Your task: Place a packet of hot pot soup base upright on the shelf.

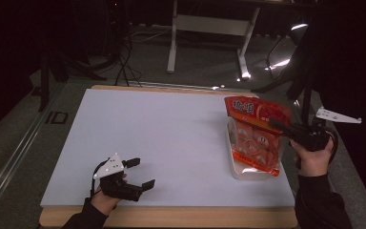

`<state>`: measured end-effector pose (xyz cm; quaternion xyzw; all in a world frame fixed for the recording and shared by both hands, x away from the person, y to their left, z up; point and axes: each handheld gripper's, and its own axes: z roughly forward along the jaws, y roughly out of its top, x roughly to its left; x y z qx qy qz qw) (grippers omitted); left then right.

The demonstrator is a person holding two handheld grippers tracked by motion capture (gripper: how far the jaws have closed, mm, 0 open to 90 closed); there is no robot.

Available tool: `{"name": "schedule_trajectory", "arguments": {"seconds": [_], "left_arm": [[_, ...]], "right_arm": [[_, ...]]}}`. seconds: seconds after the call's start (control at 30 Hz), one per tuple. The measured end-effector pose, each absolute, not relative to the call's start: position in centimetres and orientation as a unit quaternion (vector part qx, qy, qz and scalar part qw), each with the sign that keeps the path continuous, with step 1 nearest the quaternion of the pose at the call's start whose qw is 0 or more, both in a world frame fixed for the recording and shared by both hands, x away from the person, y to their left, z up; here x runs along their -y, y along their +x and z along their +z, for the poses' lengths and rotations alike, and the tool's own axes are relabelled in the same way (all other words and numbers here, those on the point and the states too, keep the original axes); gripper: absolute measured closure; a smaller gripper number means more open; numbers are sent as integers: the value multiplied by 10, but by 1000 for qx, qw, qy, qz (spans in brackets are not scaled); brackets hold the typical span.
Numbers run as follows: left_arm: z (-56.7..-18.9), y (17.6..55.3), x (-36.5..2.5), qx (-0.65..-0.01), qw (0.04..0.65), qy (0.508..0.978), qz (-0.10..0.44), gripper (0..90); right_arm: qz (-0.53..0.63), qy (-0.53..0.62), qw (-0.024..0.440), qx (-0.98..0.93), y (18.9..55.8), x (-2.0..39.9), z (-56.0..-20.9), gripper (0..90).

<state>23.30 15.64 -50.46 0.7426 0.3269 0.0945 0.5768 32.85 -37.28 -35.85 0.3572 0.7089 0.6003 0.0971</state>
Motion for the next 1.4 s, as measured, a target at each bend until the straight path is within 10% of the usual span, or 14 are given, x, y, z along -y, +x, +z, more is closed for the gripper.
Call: {"name": "schedule_trajectory", "arguments": {"seconds": [1.4], "left_arm": [[-509,235,-156,-333,572,744,87,33]], "right_arm": [[553,412,127,-713,312,394,-402,786]]}}
